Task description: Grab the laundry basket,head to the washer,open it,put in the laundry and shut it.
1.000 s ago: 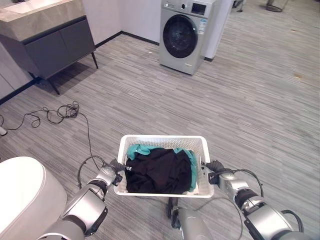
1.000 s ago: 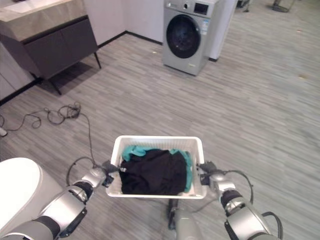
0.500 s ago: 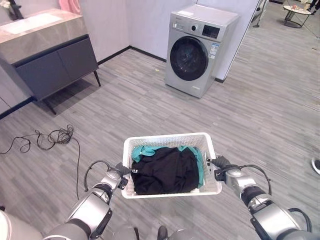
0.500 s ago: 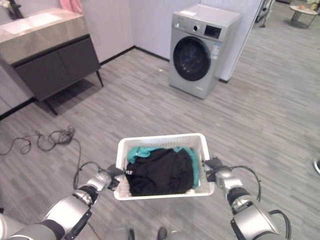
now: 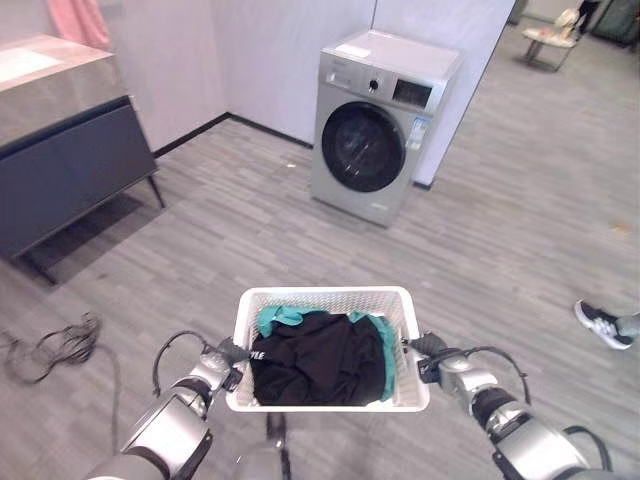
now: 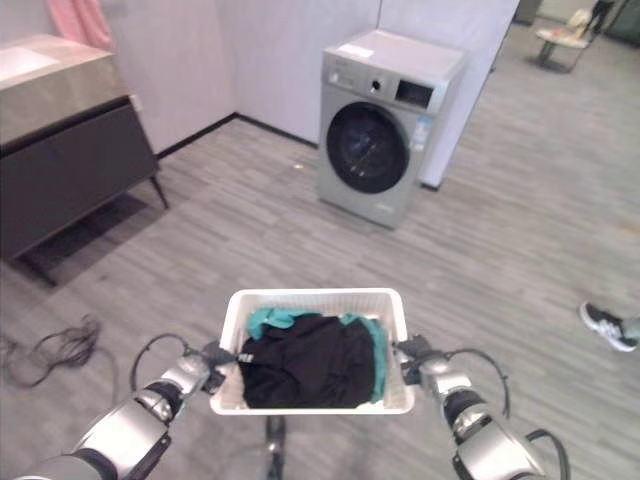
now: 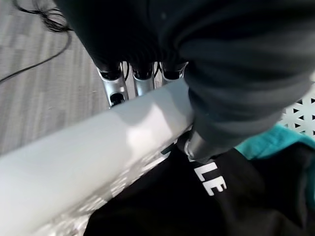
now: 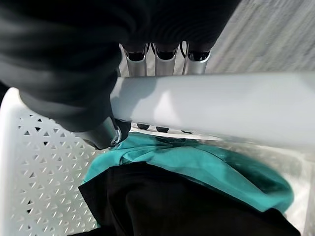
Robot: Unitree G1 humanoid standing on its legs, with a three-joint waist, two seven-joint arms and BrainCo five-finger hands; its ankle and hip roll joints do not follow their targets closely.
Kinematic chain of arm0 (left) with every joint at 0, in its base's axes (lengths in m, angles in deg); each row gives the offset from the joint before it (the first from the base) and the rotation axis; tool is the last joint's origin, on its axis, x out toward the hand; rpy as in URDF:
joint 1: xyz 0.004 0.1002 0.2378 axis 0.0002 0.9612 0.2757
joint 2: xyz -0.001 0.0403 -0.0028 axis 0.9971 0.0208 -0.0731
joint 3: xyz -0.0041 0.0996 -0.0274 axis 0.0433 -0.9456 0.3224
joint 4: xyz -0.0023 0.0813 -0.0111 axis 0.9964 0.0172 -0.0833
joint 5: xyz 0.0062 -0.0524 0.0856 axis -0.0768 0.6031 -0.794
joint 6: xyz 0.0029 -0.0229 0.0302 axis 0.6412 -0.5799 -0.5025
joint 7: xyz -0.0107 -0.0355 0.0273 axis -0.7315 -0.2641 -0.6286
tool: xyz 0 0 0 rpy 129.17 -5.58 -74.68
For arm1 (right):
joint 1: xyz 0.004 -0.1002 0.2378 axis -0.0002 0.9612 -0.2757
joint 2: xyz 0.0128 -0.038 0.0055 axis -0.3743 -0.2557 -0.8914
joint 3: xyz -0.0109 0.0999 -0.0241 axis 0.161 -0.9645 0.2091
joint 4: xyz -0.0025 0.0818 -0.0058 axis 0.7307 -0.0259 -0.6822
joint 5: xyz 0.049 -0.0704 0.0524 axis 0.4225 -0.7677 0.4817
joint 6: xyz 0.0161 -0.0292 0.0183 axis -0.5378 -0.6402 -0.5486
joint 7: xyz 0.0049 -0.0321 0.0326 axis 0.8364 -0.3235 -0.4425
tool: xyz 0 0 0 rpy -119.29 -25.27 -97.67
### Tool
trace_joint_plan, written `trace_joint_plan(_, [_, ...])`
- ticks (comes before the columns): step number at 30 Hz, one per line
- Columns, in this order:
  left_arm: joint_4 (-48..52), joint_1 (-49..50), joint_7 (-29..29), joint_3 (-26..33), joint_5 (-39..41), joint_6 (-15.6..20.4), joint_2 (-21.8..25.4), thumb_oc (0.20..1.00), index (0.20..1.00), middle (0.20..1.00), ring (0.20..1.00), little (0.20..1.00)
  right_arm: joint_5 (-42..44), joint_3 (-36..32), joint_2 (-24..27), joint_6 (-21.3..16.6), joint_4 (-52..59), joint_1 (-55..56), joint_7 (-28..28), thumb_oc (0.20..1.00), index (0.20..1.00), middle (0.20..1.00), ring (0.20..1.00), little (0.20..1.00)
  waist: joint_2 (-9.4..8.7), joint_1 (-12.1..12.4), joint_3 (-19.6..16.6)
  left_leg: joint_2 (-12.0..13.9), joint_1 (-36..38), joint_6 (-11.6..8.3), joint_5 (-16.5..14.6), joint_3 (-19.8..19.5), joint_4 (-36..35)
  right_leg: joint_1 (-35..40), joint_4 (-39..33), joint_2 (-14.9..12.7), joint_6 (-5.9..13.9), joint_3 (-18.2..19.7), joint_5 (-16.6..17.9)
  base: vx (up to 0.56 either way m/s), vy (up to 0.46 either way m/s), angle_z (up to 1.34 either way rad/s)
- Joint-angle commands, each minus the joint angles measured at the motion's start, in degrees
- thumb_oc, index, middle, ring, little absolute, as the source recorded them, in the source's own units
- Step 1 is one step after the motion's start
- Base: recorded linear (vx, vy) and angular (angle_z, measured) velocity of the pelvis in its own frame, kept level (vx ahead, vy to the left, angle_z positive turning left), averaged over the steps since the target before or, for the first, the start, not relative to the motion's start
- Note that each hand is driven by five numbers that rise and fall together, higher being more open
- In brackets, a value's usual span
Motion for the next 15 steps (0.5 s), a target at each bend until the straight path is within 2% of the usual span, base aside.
trace_joint_plan(1, [1.67, -6.64, -0.52, -0.23, 0.6, 3.24, -3.41, 0.2, 0.2, 0.2, 0.2, 0.2, 1.65, -4.0, -2.48, -5.94, 4.91, -8.53, 4.47, 0.2, 0.2, 0.2, 0.2, 0.2, 6.55, 0.64, 2.64, 3.78, 3.13, -3.75, -2.56, 0.73, 1.78, -8.37, -6.23, 1.38, 3.05, -0.04, 15.04, 0.52, 0.298, 0.21])
trace_joint_plan(2, [1.15, -7.02, -0.75, 0.29, 0.37, 3.03, -3.69, 0.2, 0.2, 0.2, 0.2, 0.2, 1.83, -4.3, -2.17, -5.74, 4.6, -8.6, 4.86, 0.2, 0.2, 0.2, 0.2, 0.2, 6.85, -1.2, 3.65, 2.37, 7.22, -3.66, -4.06, -0.72, 0.65, -14.13, -8.62, 3.53, 2.06, -1.08, 9.99, 0.57, 0.234, 0.35])
trace_joint_plan(3, [0.96, -7.22, -0.84, 0.39, 0.25, 3.01, -3.84, 0.2, 0.2, 0.2, 0.2, 0.2, 1.64, -4.35, -2.57, -5.66, 4.12, -8.8, 5.01, 0.2, 0.2, 0.2, 0.2, 0.2, 6.42, -1.51, 3.85, 1.46, 9.06, -3.92, -5.01, -0.15, -0.08, -14.53, -15.23, 0.68, 1.74, -5.24, 8.77, 0.59, 0.173, 0.29])
trace_joint_plan(4, [0.94, -7.15, -1.06, 0.31, 0.35, 2.97, -4.16, 0.2, 0.2, 0.2, 0.2, 0.2, 1.67, -4.32, -2.54, -5.44, 3.81, -8.8, 5.07, 0.2, 0.2, 0.2, 0.2, 0.2, 6.48, -1.96, 3.61, 0.93, 9.93, -4.27, -5.53, -0.51, -0.6, -14.53, -19.6, 0.5, 1.46, -6.55, 8.24, 0.45, 0.064, 0.25])
trace_joint_plan(6, [1.01, -7.61, -0.99, 0.22, -0.11, 3.2, -5.17, 0.2, 0.2, 0.2, 0.2, 0.2, 1.91, -4.11, -2.05, -5.65, 2.99, -8.87, 4.95, 0.2, 0.2, 0.2, 0.2, 0.2, 5.59, -3.57, 4.09, -1.28, 12.3, -5.34, -7.82, -2.82, 0.23, -16.77, -31.18, 2.86, 1.08, -5.72, 7.02, 0.41, -0.009, 0.18])
trace_joint_plan(7, [1.0, -7.62, -0.99, 0.23, -0.12, 3.2, -5.16, 0.2, 0.2, 0.2, 0.2, 0.2, 1.91, -4.11, -2.05, -5.65, 2.98, -8.89, 4.95, 0.2, 0.2, 0.2, 0.2, 0.2, 5.62, -3.63, 4.06, -1.24, 12.23, -5.35, -7.77, -2.87, 0.24, -16.7, -31.43, 2.89, 1.06, -5.8, 7.19, 0.36, -0.038, 0.36])
trace_joint_plan(9, [1.27, -7.73, -1.09, 0.47, -0.88, 3.44, -5.38, 0.2, 0.2, 0.2, 0.2, 0.2, 2.45, -4.41, -1.42, -5.68, 3.29, -8.7, 4.61, 0.2, 0.2, 0.2, 0.2, 0.2, 4.77, -4.95, 4.19, -2.32, 14.57, -6.29, -10.11, -4.2, 1.07, -16.67, -43.31, 2.11, 1.61, -5.4, 8.75, 0.44, -0.057, 0.86])
trace_joint_plan(11, [1.51, -7.84, -1.36, 0.87, -1.47, 3.88, -5.94, 0.2, 0.2, 0.2, 0.2, 0.2, 2.7, -4.95, -0.56, -5.69, 3.62, -8.33, 4.44, 0.2, 0.2, 0.2, 0.2, 0.2, 4.71, -6.29, 4.05, -2.24, 16.67, -7.11, -12.78, -5.86, 2.24, -18.72, -49.55, 0.26, 2.91, -2.95, 11.41, 0.61, -0.095, 1.27])
trace_joint_plan(12, [1.44, -7.36, -1.17, 1.53, -2.07, 4.06, -6.01, 0.2, 0.2, 0.2, 0.2, 0.2, 2.54, -5.54, 0.08, -5.56, 4.65, -7.66, 4.44, 0.2, 0.2, 0.2, 0.2, 0.2, 4.85, -7.06, 3.92, -2.11, 18.99, -7.48, -14.13, -6.89, 2.58, -20.16, -49.61, -0.66, 3.63, -2.51, 12.37, 0.88, -0.163, 1.4])
trace_joint_plan(13, [1.04, -6.29, -1.61, 2.02, -2.75, 3.79, -6.38, 0.2, 0.2, 0.2, 0.2, 0.2, 2.17, -6.05, 0.54, -5.16, 5.71, -6.61, 4.93, 0.2, 0.2, 0.2, 0.2, 0.2, 4.36, -7.71, 2.9, -2.47, 22.29, -7.93, -14.91, -8.01, 3.14, -19.46, -48.1, -0.45, 3.39, -3.74, 13.59, 0.86, -0.188, 1.01])
trace_joint_plan(15, [0.81, -5.54, -1.68, 2.29, -3.05, 3.75, -7.07, 0.2, 0.2, 0.2, 0.2, 0.2, 2.12, -6.21, 1.54, -4.95, 6.72, -5.31, 5.33, 0.2, 0.2, 0.2, 0.2, 0.2, 3.97, -8.61, 1.32, -2.41, 24.05, -8.87, -15.04, -9.53, 4.94, -18.02, -46.84, 0.61, 2.1, -2.44, 14.52, 0.55, -0.177, 0.3])
